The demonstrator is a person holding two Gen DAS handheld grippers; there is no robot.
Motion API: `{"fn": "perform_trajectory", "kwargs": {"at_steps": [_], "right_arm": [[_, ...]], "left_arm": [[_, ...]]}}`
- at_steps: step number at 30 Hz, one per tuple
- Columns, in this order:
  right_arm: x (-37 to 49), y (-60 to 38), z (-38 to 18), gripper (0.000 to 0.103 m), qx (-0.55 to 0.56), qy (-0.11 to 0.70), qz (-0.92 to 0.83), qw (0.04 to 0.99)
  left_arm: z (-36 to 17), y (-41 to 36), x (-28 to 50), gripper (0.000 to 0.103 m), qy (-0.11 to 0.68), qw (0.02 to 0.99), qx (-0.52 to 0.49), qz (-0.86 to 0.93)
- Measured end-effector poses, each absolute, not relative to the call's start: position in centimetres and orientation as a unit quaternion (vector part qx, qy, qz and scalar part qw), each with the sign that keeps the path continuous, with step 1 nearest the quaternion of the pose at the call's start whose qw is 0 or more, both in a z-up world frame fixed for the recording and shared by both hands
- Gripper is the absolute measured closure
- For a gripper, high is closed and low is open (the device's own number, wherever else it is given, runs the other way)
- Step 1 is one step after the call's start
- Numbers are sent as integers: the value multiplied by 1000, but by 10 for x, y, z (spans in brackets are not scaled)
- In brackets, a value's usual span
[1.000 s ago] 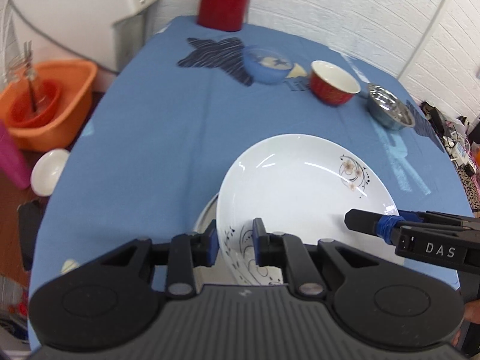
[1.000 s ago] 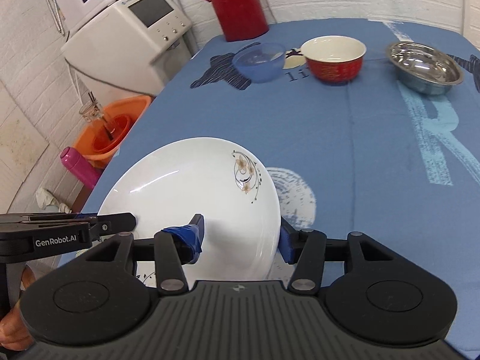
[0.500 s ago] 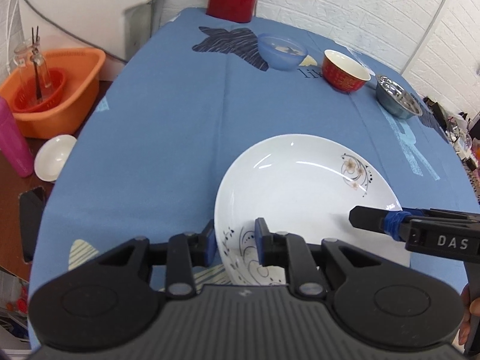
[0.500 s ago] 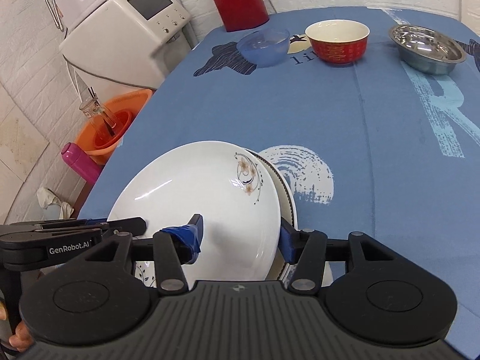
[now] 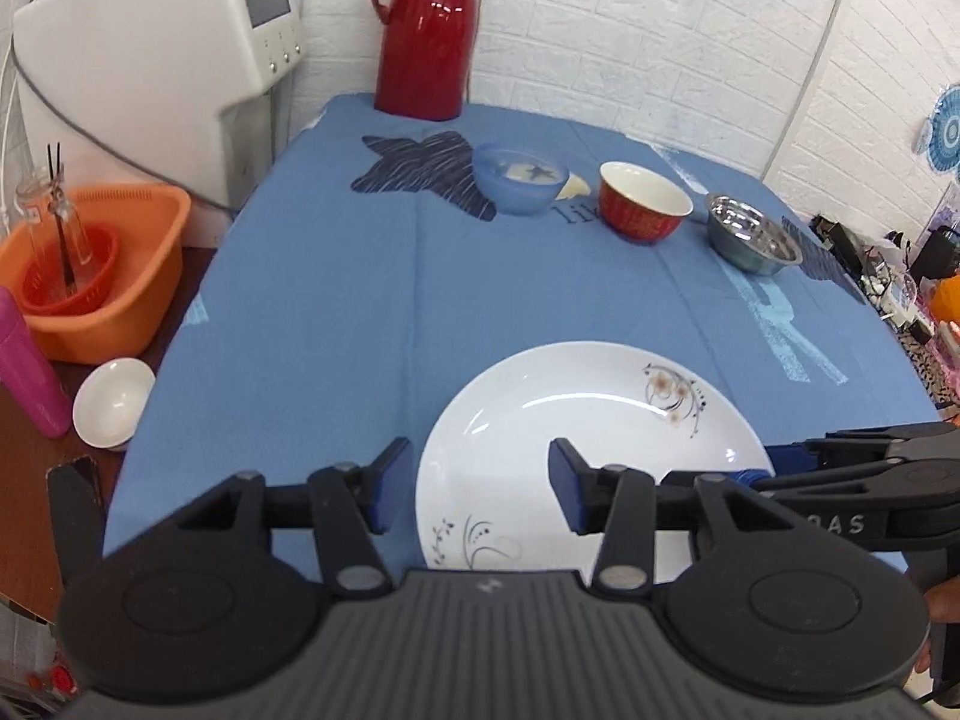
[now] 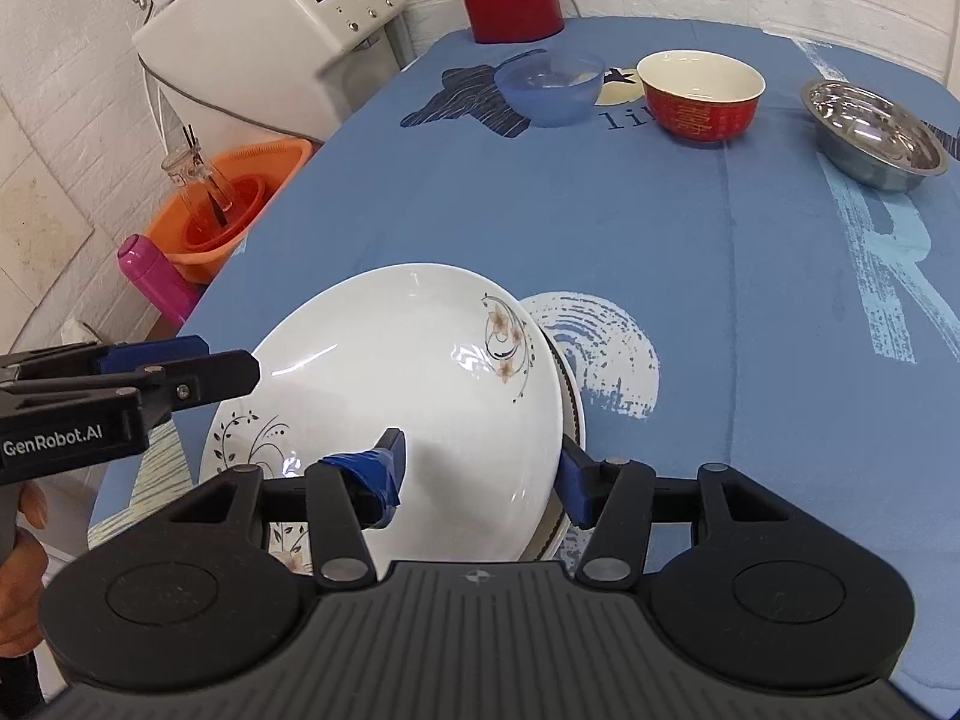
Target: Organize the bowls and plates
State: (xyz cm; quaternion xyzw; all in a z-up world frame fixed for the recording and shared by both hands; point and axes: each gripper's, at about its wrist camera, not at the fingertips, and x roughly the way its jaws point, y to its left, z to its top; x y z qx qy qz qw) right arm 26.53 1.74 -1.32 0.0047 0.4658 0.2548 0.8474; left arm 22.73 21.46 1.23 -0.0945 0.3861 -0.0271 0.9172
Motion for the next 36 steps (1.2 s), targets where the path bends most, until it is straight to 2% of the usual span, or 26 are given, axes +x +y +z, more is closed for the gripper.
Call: {"fn": "perform_trajectory", "kwargs": {"at_steps": [9,13,16,22,28,31,36], "right_arm": [[267,3,-14,64,27,477,240,845],[264,16,-16,63,-21,475,243,846],[268,6,-14,65,0,476,252,843],[273,-36,2,65,48,448,235,861],[278,-99,-11,64,85,455,187,866],[293,-136,-19,64,125,462,132,868],[334,-186,-10,64,150,423,82,890]], "left_arm": [[16,210,228,57,383,917,-106,-37],[18,207,229,57,383,918,-101,-38],[19,208,228,55,382,918,-101,-37],[21,208,233,55,384,915,-115,-44],[25,184,247,52,389,913,-103,-69],[26,164,267,51,399,906,-103,-93],[28,114,327,51,426,886,-129,-127]]}}
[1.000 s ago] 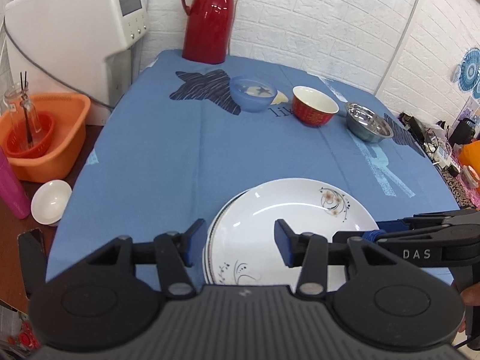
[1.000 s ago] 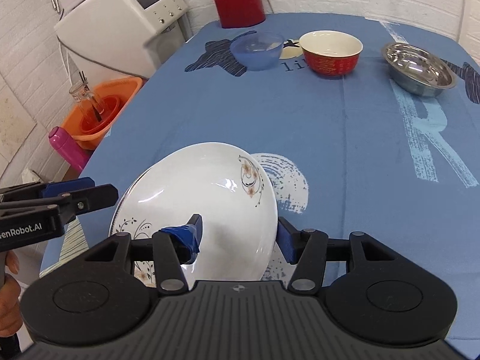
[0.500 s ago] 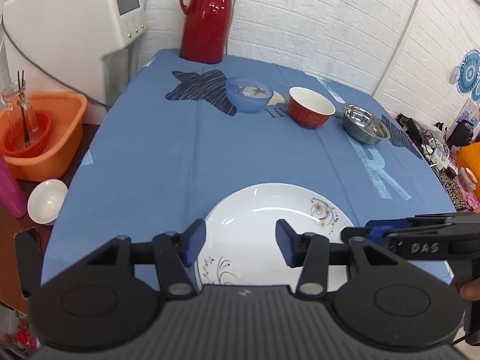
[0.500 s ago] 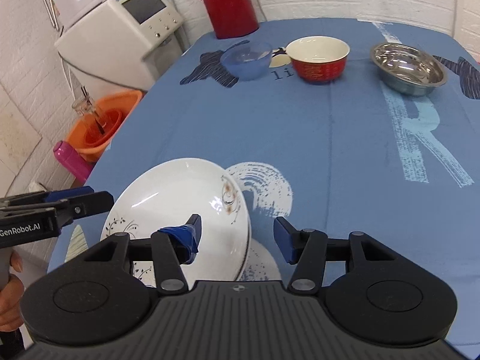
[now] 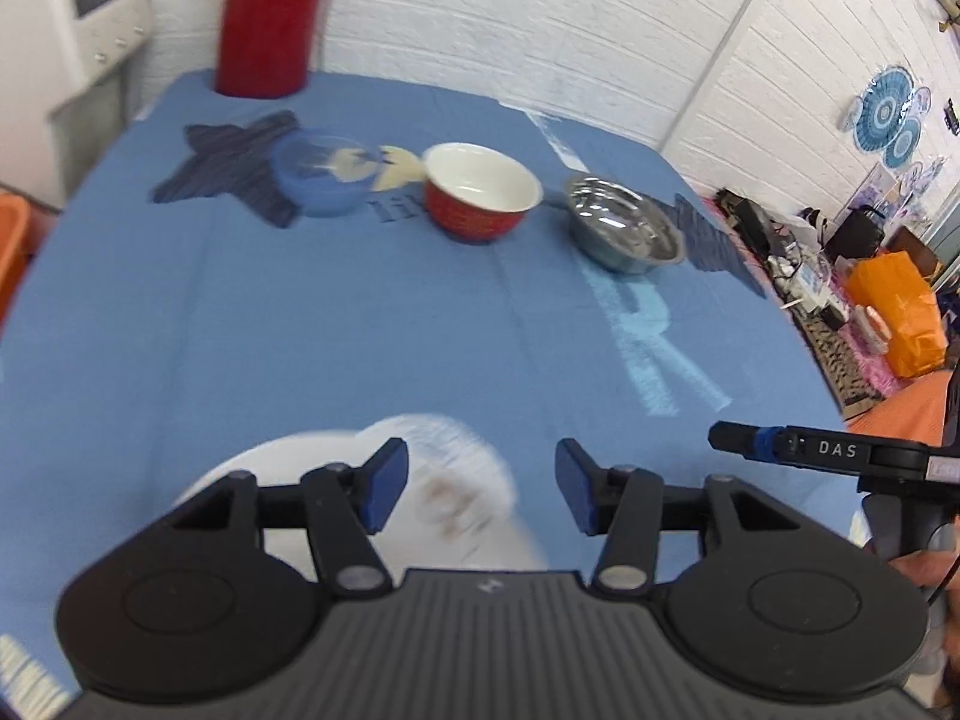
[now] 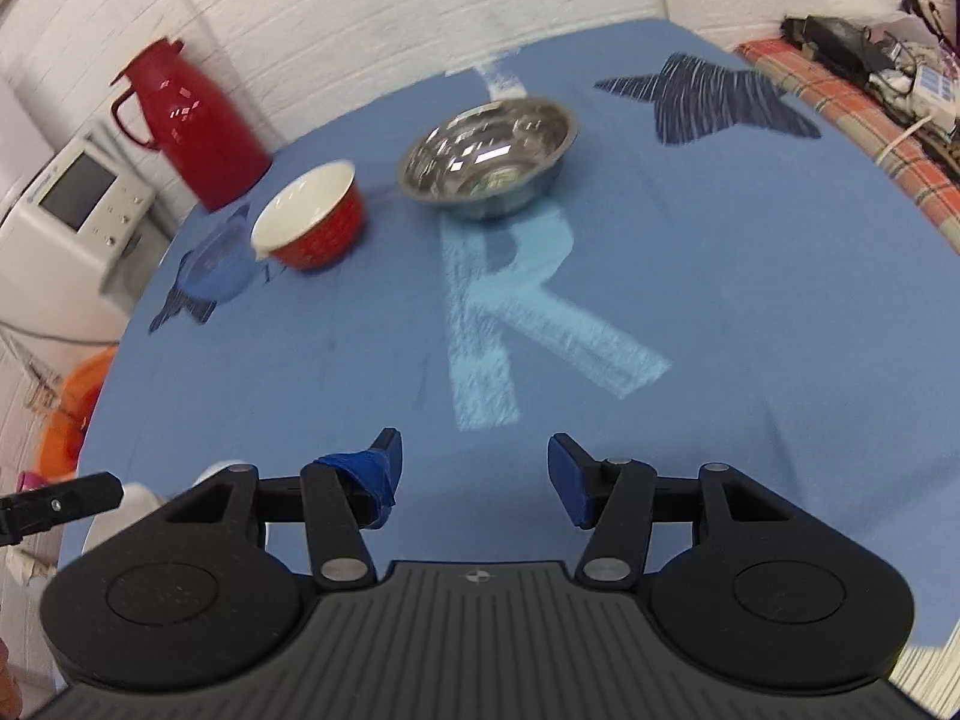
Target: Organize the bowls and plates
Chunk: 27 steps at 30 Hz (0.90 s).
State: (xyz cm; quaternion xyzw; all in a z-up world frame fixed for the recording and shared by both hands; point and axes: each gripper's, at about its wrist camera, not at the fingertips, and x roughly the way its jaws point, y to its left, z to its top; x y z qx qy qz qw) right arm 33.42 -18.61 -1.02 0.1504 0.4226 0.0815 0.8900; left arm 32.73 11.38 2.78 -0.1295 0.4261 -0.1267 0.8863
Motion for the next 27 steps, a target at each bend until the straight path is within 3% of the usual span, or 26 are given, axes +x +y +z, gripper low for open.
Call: {"fn": "perform_trajectory", "kwargs": {"at_steps": [8,15,21,22,24,25,27], "right_arm": [[450,-215,11,63,140,378,54,914],[533,-210,-17,62,76,414,56,905],[557,-202,-37,64,61,436,84,894],[558,-203,-39,65,64,435,90,894],[559,-202,-41,74,66,435,90,894],[557,-201,-42,80,62,433,89,895],[552,-202,-43,84,69,431,93,895]], "left_arm": [[17,25,466,51,453,847,-242,-134],[-7,-15,541,51,464,847,-245,-89],[-26,-29,566,51,476,846,-231,-70],[-28,-30,568,55,474,849,-223,-64],[-32,-31,575,71,479,850,-212,-54],[-35,-32,580,85,487,847,-207,-57],[-36,-31,580,87,491,845,-201,-64]]}}
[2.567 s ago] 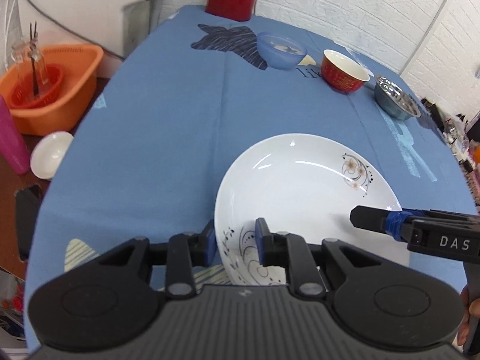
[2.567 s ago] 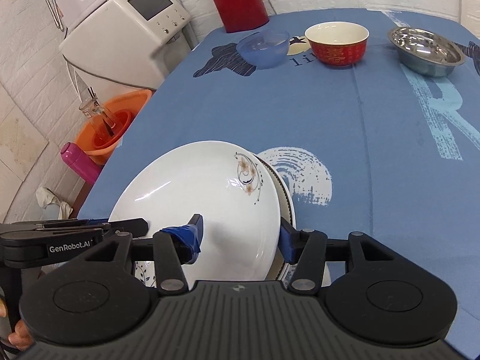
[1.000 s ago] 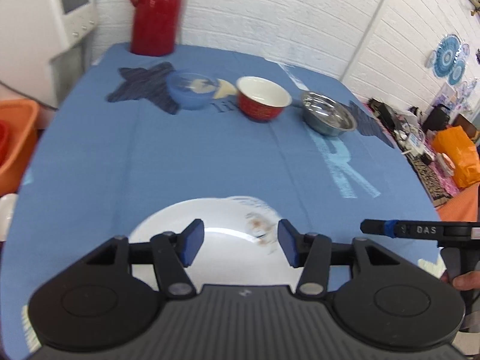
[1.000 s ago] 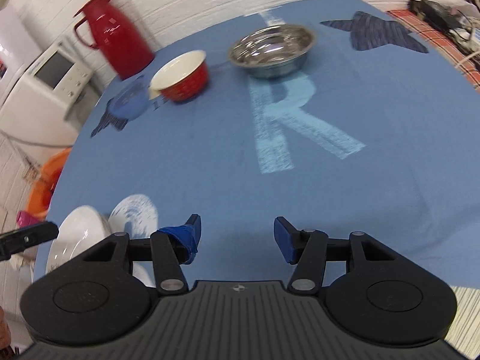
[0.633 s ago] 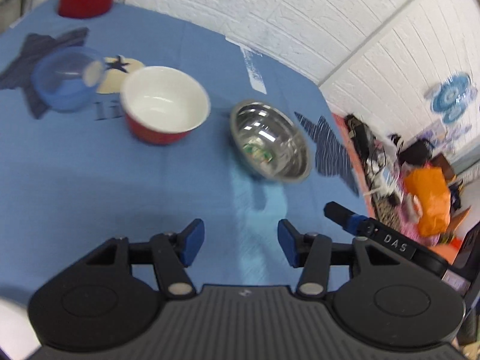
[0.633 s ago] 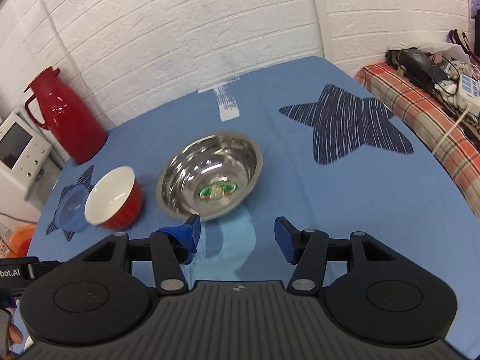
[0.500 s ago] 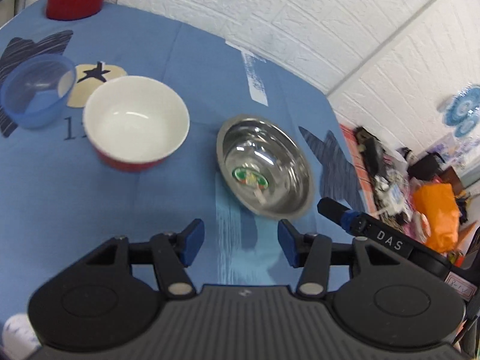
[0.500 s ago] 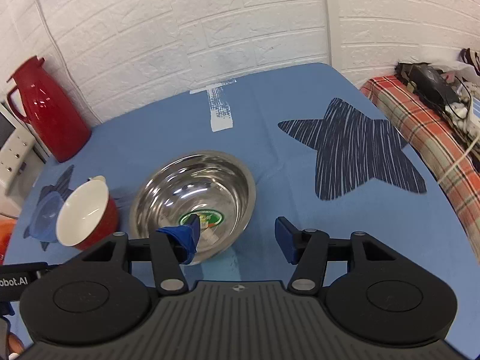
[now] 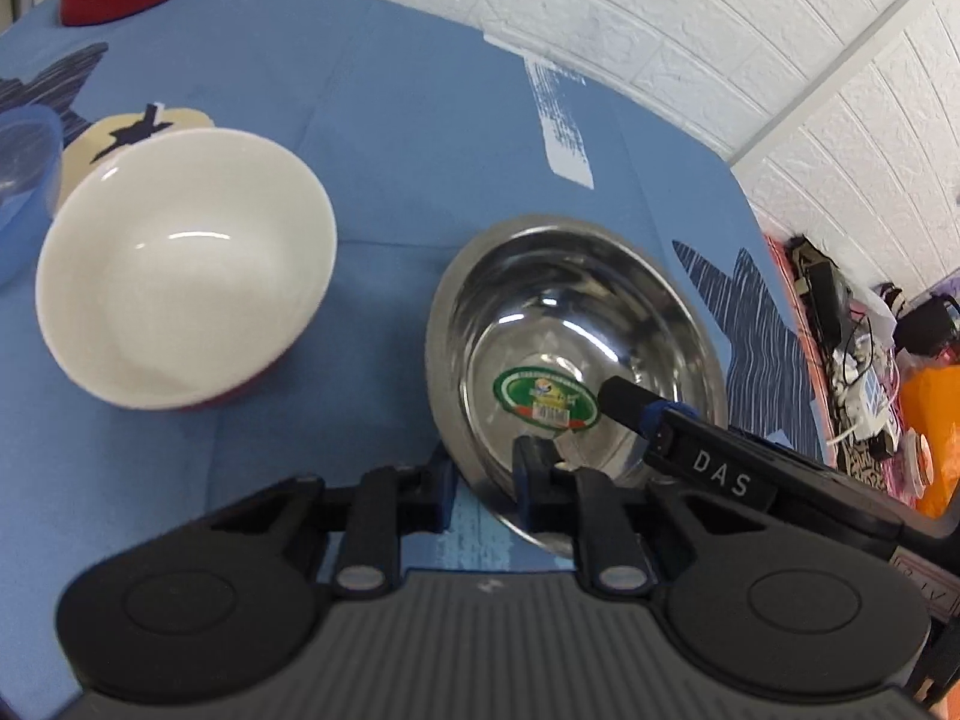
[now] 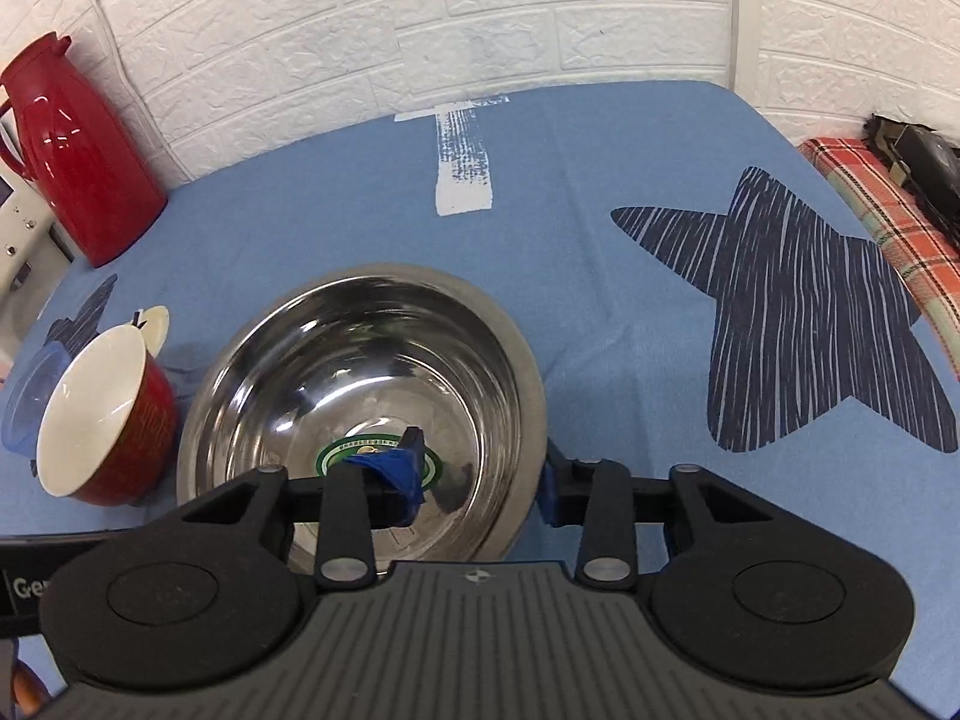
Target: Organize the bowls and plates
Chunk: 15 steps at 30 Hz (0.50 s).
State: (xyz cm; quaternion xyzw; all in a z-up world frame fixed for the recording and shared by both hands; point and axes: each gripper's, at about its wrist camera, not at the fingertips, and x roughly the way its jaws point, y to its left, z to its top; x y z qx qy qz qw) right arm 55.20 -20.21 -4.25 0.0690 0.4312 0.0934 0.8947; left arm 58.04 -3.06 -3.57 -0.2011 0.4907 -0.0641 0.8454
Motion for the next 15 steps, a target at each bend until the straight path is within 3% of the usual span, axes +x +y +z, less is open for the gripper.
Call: {"fn": "perform_trajectory", "kwargs": {"at_steps": [6,15], "right_arm": [[506,-207,-32,83,82,424,112,895],[369,-200,-16,78,66,428,134,891]], "left_arm": [[-16,-28,544,88,475,859,-168,-93],[4,-16,410,88,470,863,-122,-142]]}}
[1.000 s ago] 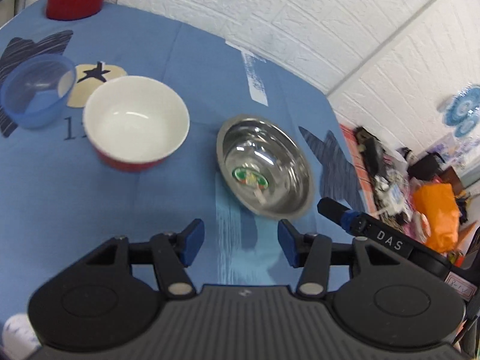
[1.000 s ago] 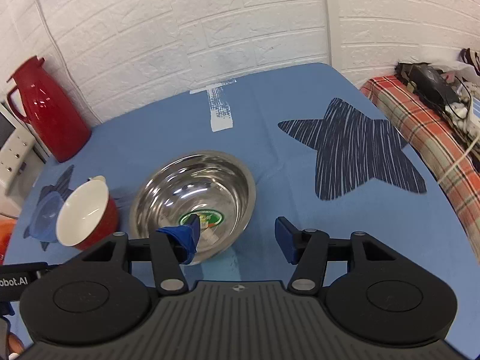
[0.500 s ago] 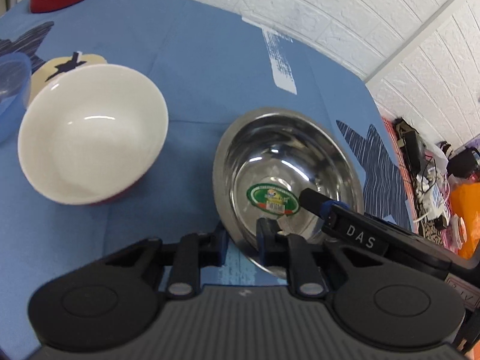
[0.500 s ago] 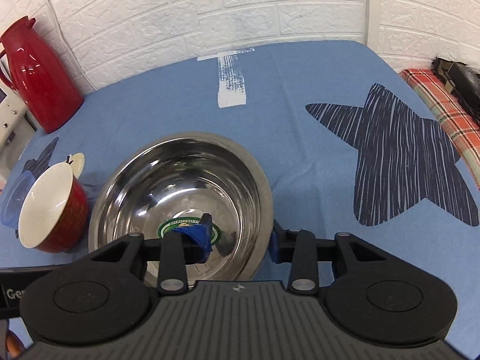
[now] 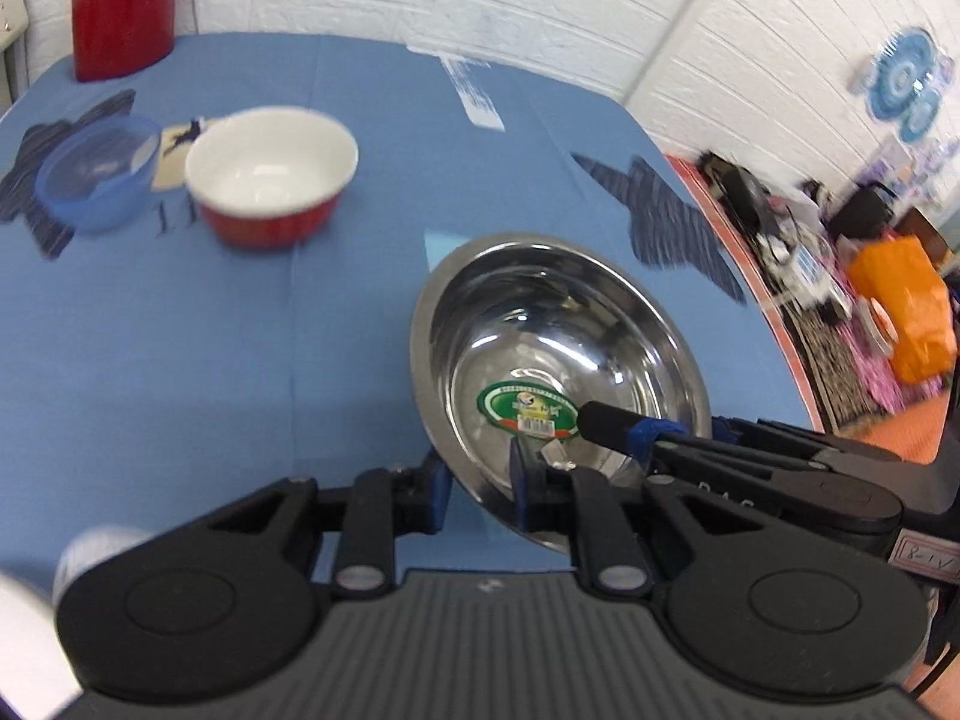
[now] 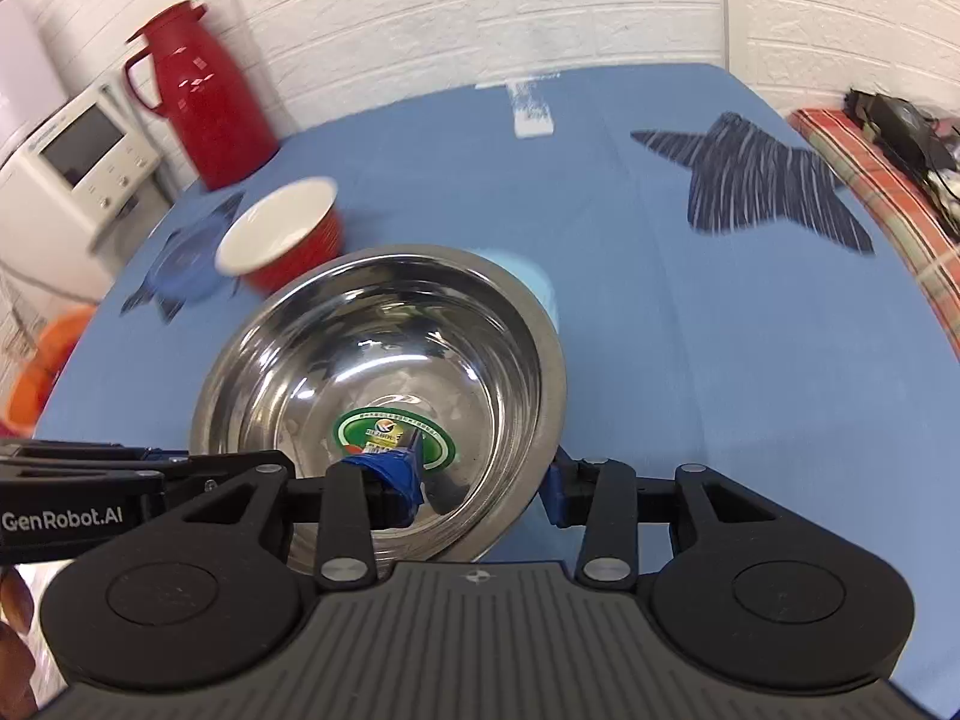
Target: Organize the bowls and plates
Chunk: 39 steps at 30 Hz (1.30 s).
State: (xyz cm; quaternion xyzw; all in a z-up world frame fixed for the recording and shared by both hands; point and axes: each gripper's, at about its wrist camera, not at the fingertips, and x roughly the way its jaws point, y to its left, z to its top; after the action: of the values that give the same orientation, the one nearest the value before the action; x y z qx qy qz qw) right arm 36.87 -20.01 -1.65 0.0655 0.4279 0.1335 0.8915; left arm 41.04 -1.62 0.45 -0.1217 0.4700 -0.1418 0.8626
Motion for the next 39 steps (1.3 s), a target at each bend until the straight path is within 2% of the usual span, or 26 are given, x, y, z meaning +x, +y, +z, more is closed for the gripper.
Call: {"fn": "perform_trajectory", "kwargs": {"at_steps": [9,22,24,25,26,33,39], "right_arm": [[258,-175,-33,76,57,448,160,877],[247,-172,-51,74,54,458,152,874],[252,-174,-51,74,63,465,156,869],[253,-175,-49,75,68,470,154,867],[253,-178,-47,75,74,472,153,865],[259,-213,-8,74,104,430,117,889],[316,-208,12,74,122,422,119,890]], "left_arm": [[-20,15,291,88,489,844,-104,-196],[-42,8,279,87,493,844,-94,-191],[-42,7,282,76,492,845,-91,-188],[-42,8,284,49,497,843,-91,-187],[-42,10,284,46,499,841,-96,-188],[-9,40,283,46,476,838,-140,-226],[26,88,320,45,419,871,-176,-187]]}}
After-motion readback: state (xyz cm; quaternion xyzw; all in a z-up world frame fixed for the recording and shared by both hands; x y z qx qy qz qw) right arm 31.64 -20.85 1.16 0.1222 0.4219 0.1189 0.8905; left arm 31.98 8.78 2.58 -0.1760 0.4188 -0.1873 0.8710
